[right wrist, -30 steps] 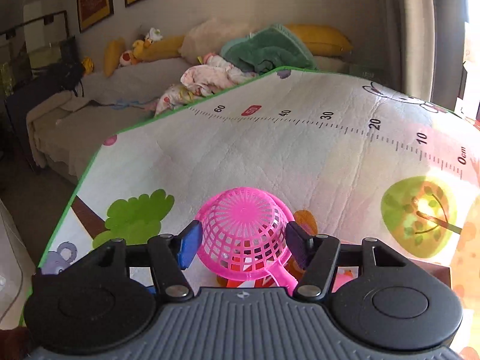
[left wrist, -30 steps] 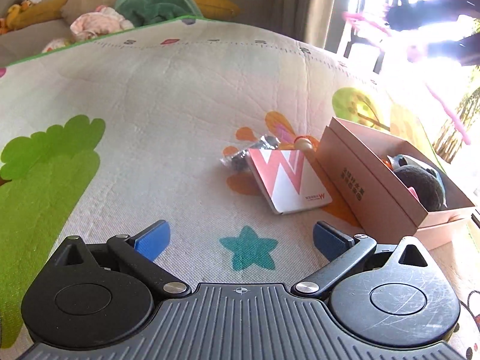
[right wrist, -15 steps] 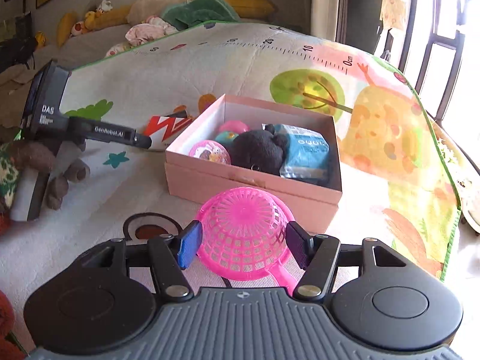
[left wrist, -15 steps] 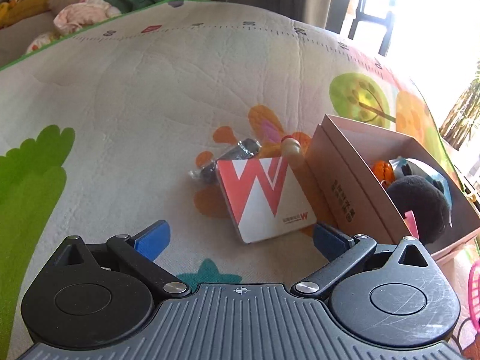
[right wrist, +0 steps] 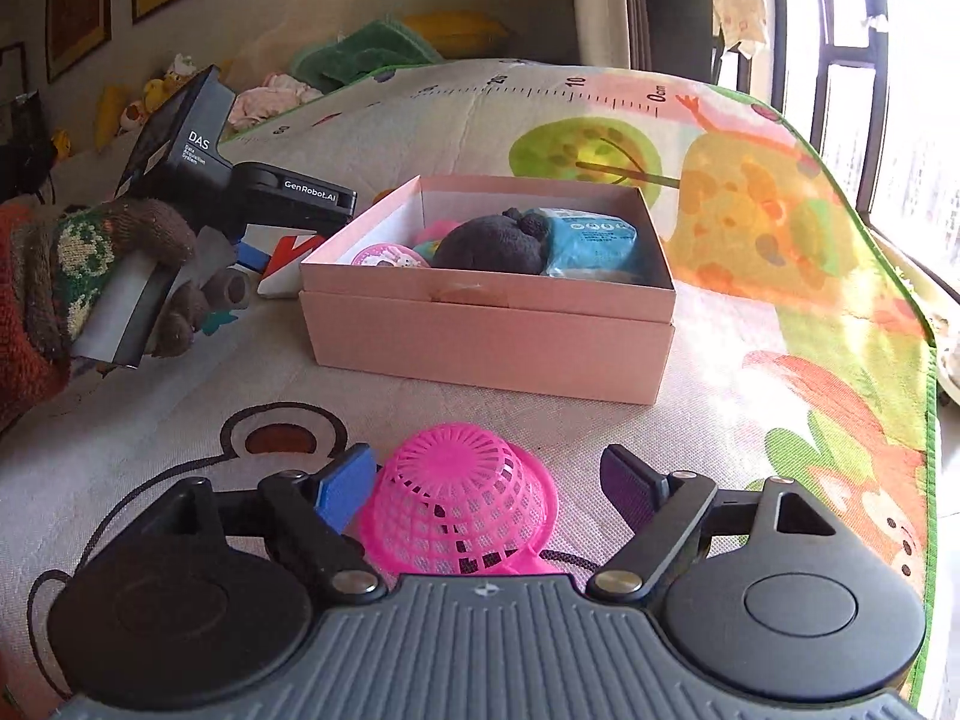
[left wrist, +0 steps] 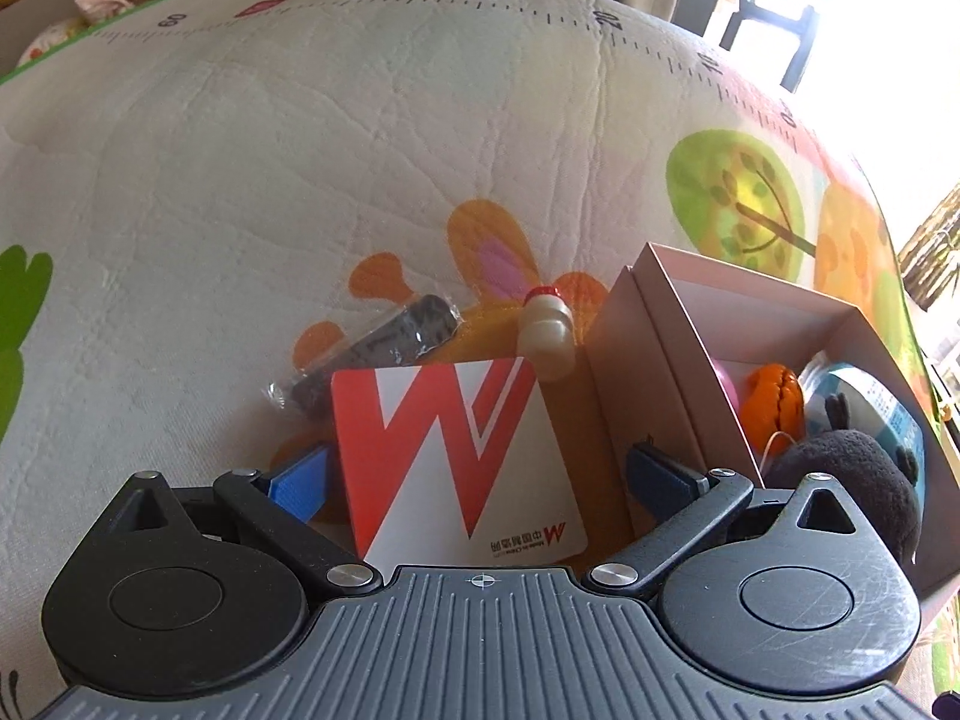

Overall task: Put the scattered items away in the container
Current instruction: 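Grasp the white card with red W with the left tool while the right tool holds the strainer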

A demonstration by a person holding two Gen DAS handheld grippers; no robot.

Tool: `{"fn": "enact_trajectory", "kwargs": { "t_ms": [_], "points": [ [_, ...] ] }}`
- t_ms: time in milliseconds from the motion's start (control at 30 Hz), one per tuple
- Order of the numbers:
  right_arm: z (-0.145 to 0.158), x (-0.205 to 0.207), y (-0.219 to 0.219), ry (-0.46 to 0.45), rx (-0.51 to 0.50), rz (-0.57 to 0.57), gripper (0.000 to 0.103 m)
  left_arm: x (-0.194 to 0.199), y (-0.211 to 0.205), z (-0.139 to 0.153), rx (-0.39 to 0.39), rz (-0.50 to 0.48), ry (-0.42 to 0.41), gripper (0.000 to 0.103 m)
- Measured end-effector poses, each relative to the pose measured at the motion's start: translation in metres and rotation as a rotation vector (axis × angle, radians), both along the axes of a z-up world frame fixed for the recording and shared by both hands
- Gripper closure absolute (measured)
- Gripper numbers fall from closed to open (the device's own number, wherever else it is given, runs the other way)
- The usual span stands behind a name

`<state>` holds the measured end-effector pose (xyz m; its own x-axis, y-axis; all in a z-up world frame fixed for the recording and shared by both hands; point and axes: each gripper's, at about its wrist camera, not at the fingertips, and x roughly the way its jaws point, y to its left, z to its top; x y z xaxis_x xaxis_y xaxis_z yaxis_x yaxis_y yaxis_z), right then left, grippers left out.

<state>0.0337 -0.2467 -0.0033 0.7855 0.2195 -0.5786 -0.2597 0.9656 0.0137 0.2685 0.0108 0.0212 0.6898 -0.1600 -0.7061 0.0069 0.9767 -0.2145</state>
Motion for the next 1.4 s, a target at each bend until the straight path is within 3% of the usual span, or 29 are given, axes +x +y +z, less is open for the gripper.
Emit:
{"fn": "enact_trajectory", "kwargs": {
  "t_ms": [133, 267, 400, 467, 567, 700, 800, 933, 1133, 1200, 1333, 1400],
  "points": [
    [-0.011, 0.005, 0.000, 0.031, 0.007, 0.001, 0.018, 0.003, 0.007, -0.001, 0.020, -0.004, 0.004, 0.000],
    [-0.015, 0.008, -0.003, 0.050, 0.023, -0.014, 0.016, -0.005, 0.014, -0.007, 0.201, -0.004, -0.014, 0.000],
    [-0.017, 0.010, -0.004, 0.056, 0.026, -0.019, 0.014, -0.022, 0.033, -0.006, 0.321, 0.023, -0.067, 0.000],
    [-0.018, 0.011, -0.003, 0.062, 0.021, -0.017, 0.012, -0.032, 0.041, -0.001, 0.308, 0.026, -0.088, 0.000],
    [-0.019, 0.013, -0.001, 0.070, 0.016, -0.014, 0.009, -0.053, 0.041, 0.008, 0.217, -0.114, -0.155, 0.000],
    [-0.020, 0.014, 0.000, 0.077, 0.015, -0.010, 0.008, -0.066, 0.012, 0.003, 0.291, -0.332, -0.199, 0.000],
    [-0.020, 0.014, 0.001, 0.077, 0.007, -0.009, 0.007, -0.065, -0.003, -0.007, 0.345, -0.388, -0.176, 0.000],
    [-0.020, 0.014, 0.001, 0.080, 0.007, -0.012, 0.006, -0.056, 0.000, -0.012, 0.399, -0.312, -0.178, 0.000],
    [-0.021, 0.015, 0.002, 0.085, 0.010, -0.003, 0.003, -0.035, 0.046, -0.009, 0.493, -0.066, -0.129, 0.000],
    [-0.021, 0.015, 0.002, 0.087, 0.013, 0.001, 0.002, -0.035, 0.058, -0.005, 0.460, -0.037, -0.126, 0.000],
    [-0.021, 0.016, 0.001, 0.092, 0.018, 0.008, 0.000, -0.046, 0.057, 0.007, 0.229, -0.157, -0.148, 0.000],
    [-0.022, 0.017, 0.002, 0.093, 0.013, 0.010, 0.000, -0.043, 0.039, 0.005, 0.210, -0.196, -0.146, 0.000]
  ]
}}
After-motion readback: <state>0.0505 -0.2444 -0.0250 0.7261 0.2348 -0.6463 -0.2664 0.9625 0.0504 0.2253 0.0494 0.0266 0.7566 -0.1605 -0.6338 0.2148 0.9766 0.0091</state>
